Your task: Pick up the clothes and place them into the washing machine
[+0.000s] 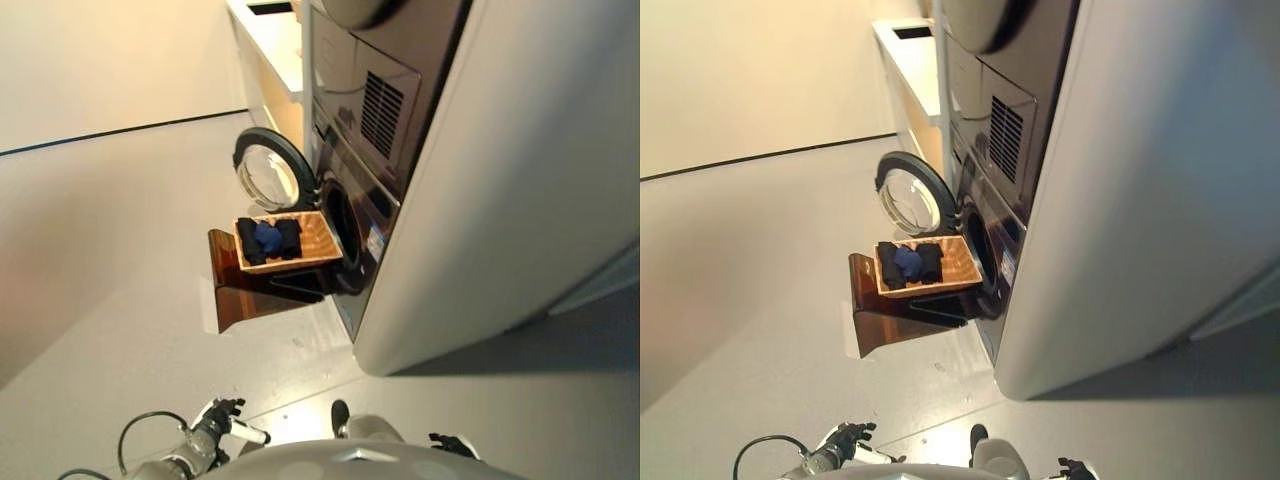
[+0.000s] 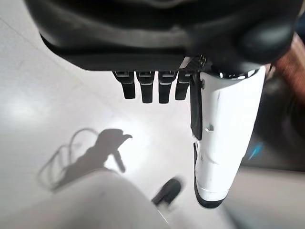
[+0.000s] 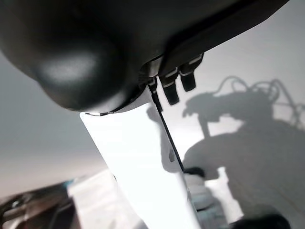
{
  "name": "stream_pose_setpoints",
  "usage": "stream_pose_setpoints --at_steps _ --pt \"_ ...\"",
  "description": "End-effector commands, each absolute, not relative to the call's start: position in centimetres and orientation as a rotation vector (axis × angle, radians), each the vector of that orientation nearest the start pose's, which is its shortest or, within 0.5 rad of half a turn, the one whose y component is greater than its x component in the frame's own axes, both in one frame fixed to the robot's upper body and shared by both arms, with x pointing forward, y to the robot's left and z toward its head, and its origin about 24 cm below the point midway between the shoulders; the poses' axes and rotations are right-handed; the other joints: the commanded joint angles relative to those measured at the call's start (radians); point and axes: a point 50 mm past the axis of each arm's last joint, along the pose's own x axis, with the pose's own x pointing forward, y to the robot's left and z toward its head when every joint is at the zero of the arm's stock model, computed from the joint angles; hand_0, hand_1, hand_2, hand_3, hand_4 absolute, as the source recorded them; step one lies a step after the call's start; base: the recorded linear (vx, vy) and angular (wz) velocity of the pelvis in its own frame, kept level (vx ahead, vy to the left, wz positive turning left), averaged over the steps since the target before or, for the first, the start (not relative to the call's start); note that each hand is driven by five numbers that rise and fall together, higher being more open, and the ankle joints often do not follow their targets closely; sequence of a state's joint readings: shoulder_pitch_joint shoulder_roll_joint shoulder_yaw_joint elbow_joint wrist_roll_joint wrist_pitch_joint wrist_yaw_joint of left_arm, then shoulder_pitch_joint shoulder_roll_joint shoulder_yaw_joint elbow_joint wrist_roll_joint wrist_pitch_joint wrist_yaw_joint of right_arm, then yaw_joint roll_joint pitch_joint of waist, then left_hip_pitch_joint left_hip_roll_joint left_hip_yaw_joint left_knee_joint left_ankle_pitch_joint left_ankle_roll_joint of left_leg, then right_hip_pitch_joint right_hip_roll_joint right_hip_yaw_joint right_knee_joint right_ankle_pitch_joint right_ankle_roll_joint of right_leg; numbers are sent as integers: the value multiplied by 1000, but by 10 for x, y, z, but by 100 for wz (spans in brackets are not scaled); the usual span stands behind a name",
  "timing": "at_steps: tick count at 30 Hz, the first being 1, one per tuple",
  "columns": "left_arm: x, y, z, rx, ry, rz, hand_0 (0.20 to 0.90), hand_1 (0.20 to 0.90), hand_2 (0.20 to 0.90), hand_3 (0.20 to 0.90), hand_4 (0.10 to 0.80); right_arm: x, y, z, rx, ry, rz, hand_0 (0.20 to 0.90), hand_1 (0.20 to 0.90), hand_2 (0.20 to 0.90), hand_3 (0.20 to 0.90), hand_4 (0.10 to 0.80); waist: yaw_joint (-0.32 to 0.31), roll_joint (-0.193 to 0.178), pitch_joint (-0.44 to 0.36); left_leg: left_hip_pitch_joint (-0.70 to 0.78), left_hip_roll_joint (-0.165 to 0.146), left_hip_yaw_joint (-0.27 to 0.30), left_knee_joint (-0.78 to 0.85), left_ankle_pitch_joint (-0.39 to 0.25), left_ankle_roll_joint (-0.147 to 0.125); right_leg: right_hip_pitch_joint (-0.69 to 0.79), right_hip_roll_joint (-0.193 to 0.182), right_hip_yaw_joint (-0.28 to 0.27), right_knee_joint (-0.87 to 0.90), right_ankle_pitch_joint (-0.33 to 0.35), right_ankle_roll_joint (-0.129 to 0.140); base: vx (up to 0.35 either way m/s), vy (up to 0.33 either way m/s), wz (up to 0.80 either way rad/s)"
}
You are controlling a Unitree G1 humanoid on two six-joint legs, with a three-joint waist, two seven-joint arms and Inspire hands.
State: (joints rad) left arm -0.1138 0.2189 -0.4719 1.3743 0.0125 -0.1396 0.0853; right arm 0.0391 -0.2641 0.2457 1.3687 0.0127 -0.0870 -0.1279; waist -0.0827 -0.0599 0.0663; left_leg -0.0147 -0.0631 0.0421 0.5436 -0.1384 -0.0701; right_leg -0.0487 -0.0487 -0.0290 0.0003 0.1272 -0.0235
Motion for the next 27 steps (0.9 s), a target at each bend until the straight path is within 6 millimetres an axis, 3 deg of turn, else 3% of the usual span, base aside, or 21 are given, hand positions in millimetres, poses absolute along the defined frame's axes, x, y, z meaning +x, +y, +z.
stream_pose_setpoints --at_steps 1,3,5,6,7,10,12,15,17,19,20,21,22,23,25,27 --pt "139 195 -153 504 977 -195 900 900 900 900 800 87 -257 -156 -483 1185 -112 900 900 900 900 800 18 -31 24 -142 84 28 64 216 3 48 36 23 -16 -55 3 256 -46 -29" --pt "136 196 -154 509 984 -188 900 900 900 900 800 89 -257 -156 -477 1181 -121 900 900 900 900 800 33 -34 22 -172 126 56 -30 185 24 70 39 32 -12 -80 7 273 43 -15" --pt "134 198 -154 531 993 -192 900 900 900 900 800 91 -257 -155 -479 1175 -125 900 900 900 900 800 41 -27 19 -179 173 72 -193 180 29 96 37 39 -15 -108 26 224 108 -13" --pt "134 198 -154 531 993 -192 900 900 900 900 800 90 -257 -155 -479 1175 -125 900 900 900 900 800 44 -29 23 -170 171 75 -198 180 29 102 35 41 -16 -110 27 307 210 -14" --pt "133 199 -155 546 998 -189 900 900 900 900 800 92 -257 -155 -491 1169 -123 900 900 900 900 800 52 -6 22 -170 224 66 -420 263 4 134 40 53 -25 -139 45 335 230 -17" --pt "127 201 -157 555 1028 -188 900 900 900 900 800 93 -256 -155 -484 1166 -125 900 900 900 900 800 57 13 12 -169 263 75 -601 332 -25 177 30 72 -36 -179 71 354 240 -5" --pt "121 202 -159 552 1050 -189 900 900 900 900 800 92 -255 -156 -485 1173 -110 900 900 900 900 800 61 23 -5 -156 259 64 -613 337 -27 198 18 89 -29 -195 83 321 248 -31" --pt "120 204 -159 566 1054 -202 900 900 900 900 800 90 -250 -158 -482 1183 -86 900 900 900 900 800 72 13 -38 -136 222 47 -608 326 -14 209 -29 109 -7 -197 113 331 284 -68" --pt "126 209 -156 585 1037 -204 900 900 900 900 800 92 -249 -158 -475 1181 -83 900 900 900 900 800 73 1 -47 -126 188 71 -578 290 7 199 -75 124 47 -172 140 272 318 -59" --pt "128 214 -155 601 1036 -194 900 900 900 900 800 94 -247 -158 -468 1179 -79 900 900 900 900 800 76 -3 -45 -112 160 88 -562 254 34 152 -98 140 143 -125 158 153 220 -41" --pt "129 214 -155 601 1036 -194 900 900 900 900 800 94 -247 -158 -468 1179 -79 900 900 900 900 800 78 -4 -46 -113 160 90 -561 253 34 150 -98 142 146 -127 158 180 268 -23" --pt "131 219 -153 615 1033 -187 900 900 900 900 800 98 -248 -157 -470 1168 -80 900 900 900 900 800 73 -1 -34 -90 133 91 -556 226 58 88 -108 158 263 -27 164 117 176 -18" --pt "131 219 -153 615 1032 -187 900 900 900 900 800 98 -247 -157 -470 1168 -80 900 900 900 900 800 74 -2 -34 -90 132 92 -555 226 58 86 -108 159 265 -27 164 230 374 -32" --pt "135 222 -151 626 1019 -188 900 900 900 900 800 102 -250 -155 -479 1156 -77 900 900 900 900 800 68 13 -12 -56 114 87 -555 199 82 25 -106 148 386 33 158 143 289 -19" --pt "137 222 -150 637 1009 -198 900 900 900 900 800 105 -252 -154 -487 1145 -83 900 900 900 900 800 56 34 14 -30 108 77 -554 182 99 -45 -85 124 503 52 154 176 315 7" --pt "134 224 -151 645 1025 -205 900 900 900 900 800 106 -251 -153 -492 1138 -77 900 900 900 900 800 49 48 23 2 99 77 -562 163 108 -97 -88 68 529 35 144 231 215 12"
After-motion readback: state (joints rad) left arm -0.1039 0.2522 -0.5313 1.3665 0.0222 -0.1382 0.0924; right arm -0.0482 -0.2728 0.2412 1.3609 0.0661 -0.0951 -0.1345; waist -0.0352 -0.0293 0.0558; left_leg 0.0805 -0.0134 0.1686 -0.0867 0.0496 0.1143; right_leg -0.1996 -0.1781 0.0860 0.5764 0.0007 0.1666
